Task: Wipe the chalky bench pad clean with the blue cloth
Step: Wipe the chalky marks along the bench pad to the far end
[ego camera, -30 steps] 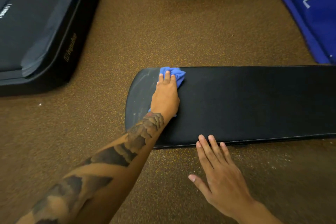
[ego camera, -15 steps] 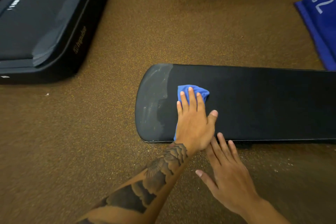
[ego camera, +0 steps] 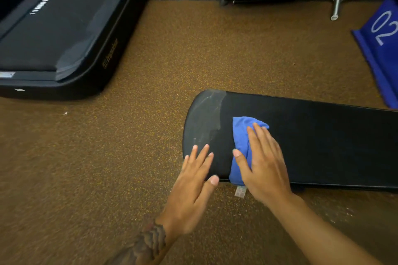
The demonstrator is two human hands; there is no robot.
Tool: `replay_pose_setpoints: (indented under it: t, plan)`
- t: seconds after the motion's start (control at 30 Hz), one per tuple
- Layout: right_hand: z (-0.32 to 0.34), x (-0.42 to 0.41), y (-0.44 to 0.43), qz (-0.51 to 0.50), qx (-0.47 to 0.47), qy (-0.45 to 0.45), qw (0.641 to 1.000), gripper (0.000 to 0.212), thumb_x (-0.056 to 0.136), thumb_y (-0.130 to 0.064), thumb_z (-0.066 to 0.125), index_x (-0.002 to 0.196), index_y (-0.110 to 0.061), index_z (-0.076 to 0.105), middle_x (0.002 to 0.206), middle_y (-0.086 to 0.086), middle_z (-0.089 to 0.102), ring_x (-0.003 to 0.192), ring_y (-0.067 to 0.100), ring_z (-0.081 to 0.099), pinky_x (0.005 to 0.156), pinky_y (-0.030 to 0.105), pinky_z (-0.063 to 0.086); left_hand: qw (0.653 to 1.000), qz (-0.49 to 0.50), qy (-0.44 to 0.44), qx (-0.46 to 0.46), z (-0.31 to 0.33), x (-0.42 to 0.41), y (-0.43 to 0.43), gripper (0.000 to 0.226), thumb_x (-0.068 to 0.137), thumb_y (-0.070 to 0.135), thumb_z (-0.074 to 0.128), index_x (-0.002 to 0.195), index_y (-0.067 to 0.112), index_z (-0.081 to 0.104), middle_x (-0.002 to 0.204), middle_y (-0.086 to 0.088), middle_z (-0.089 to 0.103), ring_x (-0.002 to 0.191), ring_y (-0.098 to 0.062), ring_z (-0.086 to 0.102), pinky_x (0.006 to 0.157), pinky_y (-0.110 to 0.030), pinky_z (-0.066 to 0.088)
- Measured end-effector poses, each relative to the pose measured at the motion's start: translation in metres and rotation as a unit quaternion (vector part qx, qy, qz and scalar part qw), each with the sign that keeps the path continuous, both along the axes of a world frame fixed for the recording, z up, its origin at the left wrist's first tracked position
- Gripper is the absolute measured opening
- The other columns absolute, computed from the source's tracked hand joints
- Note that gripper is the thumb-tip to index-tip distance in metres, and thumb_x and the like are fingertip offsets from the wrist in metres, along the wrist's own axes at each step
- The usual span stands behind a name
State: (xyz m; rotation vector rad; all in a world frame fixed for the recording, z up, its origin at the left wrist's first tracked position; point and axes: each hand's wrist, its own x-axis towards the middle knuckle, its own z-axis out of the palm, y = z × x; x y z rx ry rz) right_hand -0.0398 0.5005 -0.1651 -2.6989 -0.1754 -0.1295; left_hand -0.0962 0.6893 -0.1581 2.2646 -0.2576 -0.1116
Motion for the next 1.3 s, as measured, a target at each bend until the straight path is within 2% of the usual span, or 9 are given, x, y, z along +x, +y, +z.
replay_pose_setpoints:
  t: [0.1, 0.23, 0.4, 0.63, 0.7, 0.87, 1.0, 1.2, 1.3]
  plan:
    - [-0.011, 0.023, 0.018, -0.004, -0.073, 0.053, 0.996, 0.07, 0.094, -0.052, 0.027, 0.148, -0.012, 0.012, 0.157, 0.008, 0.011, 0.144, 0.027, 0.008, 0.116, 0.046, 0.015, 0.999, -0.02, -0.017, 0.044, -0.006, -0.015, 0.015, 0.054, 0.102, 0.046, 0.027, 0.15, 0.023, 0.027, 0.16, 0.018, 0.011, 0.148, -0.009, -0.001, 0.119, -0.034, 0.001]
    - [-0.023, 0.028, 0.023, -0.023, -0.139, 0.072, 0.987, 0.061, 0.097, -0.038, 0.031, 0.148, -0.009, 0.013, 0.157, 0.012, 0.009, 0.144, 0.032, 0.004, 0.116, 0.048, 0.013, 0.994, -0.032, -0.021, 0.1, -0.013, -0.027, 0.025, 0.056, 0.102, 0.048, 0.024, 0.151, 0.022, 0.023, 0.161, 0.016, 0.007, 0.148, -0.009, -0.003, 0.119, -0.031, -0.001]
    - [-0.028, 0.029, 0.023, -0.033, -0.158, 0.084, 0.983, 0.058, 0.098, -0.032, 0.029, 0.148, -0.01, 0.013, 0.157, 0.01, 0.005, 0.144, 0.032, 0.0, 0.117, 0.046, 0.012, 0.982, -0.004, -0.032, 0.185, -0.027, -0.01, 0.028, 0.06, 0.103, 0.046, 0.021, 0.153, 0.014, 0.013, 0.162, 0.004, 0.001, 0.148, -0.014, -0.011, 0.119, -0.032, -0.004]
    - [-0.021, 0.027, 0.025, -0.034, -0.15, 0.087, 0.984, 0.057, 0.096, -0.029, 0.034, 0.148, -0.01, 0.018, 0.157, 0.008, 0.011, 0.144, 0.029, 0.0, 0.116, 0.046, 0.015, 0.971, -0.002, -0.052, 0.231, -0.042, 0.054, 0.026, 0.068, 0.098, 0.049, 0.014, 0.152, 0.007, 0.01, 0.161, -0.005, 0.0, 0.148, -0.019, -0.012, 0.12, -0.036, -0.002]
    - [-0.021, 0.027, 0.025, -0.035, -0.154, 0.087, 0.984, 0.06, 0.092, -0.031, 0.028, 0.147, -0.01, 0.02, 0.157, 0.009, 0.013, 0.144, 0.03, 0.002, 0.116, 0.047, 0.016, 0.977, 0.006, -0.044, 0.208, -0.047, 0.069, 0.03, 0.072, 0.096, 0.051, 0.012, 0.153, 0.008, 0.006, 0.162, -0.005, -0.002, 0.147, -0.017, -0.012, 0.119, -0.032, -0.005]
    - [-0.022, 0.027, 0.024, -0.026, -0.154, 0.076, 0.985, 0.071, 0.081, -0.032, 0.011, 0.146, -0.008, 0.024, 0.156, 0.012, 0.016, 0.144, 0.032, 0.005, 0.115, 0.048, 0.018, 0.993, 0.106, 0.049, 0.018, -0.056, 0.085, 0.031, 0.068, 0.099, 0.046, 0.026, 0.154, 0.011, 0.005, 0.162, 0.0, -0.002, 0.145, -0.002, -0.005, 0.109, -0.006, -0.005]
    - [-0.025, 0.027, 0.022, -0.018, -0.155, 0.078, 0.985, 0.073, 0.078, -0.032, 0.008, 0.145, -0.008, 0.025, 0.155, 0.012, 0.017, 0.143, 0.034, 0.006, 0.115, 0.049, 0.017, 0.994, 0.094, 0.055, 0.027, -0.063, 0.086, 0.031, 0.072, 0.098, 0.051, 0.025, 0.154, 0.013, 0.001, 0.162, 0.004, -0.005, 0.144, 0.002, -0.006, 0.113, -0.009, -0.004]
    - [-0.029, 0.027, 0.02, -0.01, -0.149, 0.072, 0.986, 0.073, 0.078, -0.032, 0.008, 0.145, -0.007, 0.023, 0.155, 0.012, 0.018, 0.143, 0.036, 0.007, 0.114, 0.05, 0.017, 0.995, 0.071, 0.017, 0.068, -0.063, 0.087, 0.03, 0.082, 0.091, 0.062, 0.02, 0.154, 0.015, -0.001, 0.161, 0.008, -0.011, 0.134, 0.019, -0.013, 0.103, 0.001, -0.004]
    - [-0.031, 0.027, 0.021, -0.009, -0.149, 0.066, 0.987, 0.072, 0.078, -0.031, 0.01, 0.145, -0.007, 0.025, 0.155, 0.012, 0.019, 0.143, 0.036, 0.008, 0.114, 0.05, 0.018, 0.994, 0.07, 0.005, 0.085, -0.063, 0.086, 0.032, 0.081, 0.091, 0.063, 0.02, 0.154, 0.016, -0.001, 0.161, 0.008, -0.012, 0.134, 0.019, -0.013, 0.104, 0.0, -0.003]
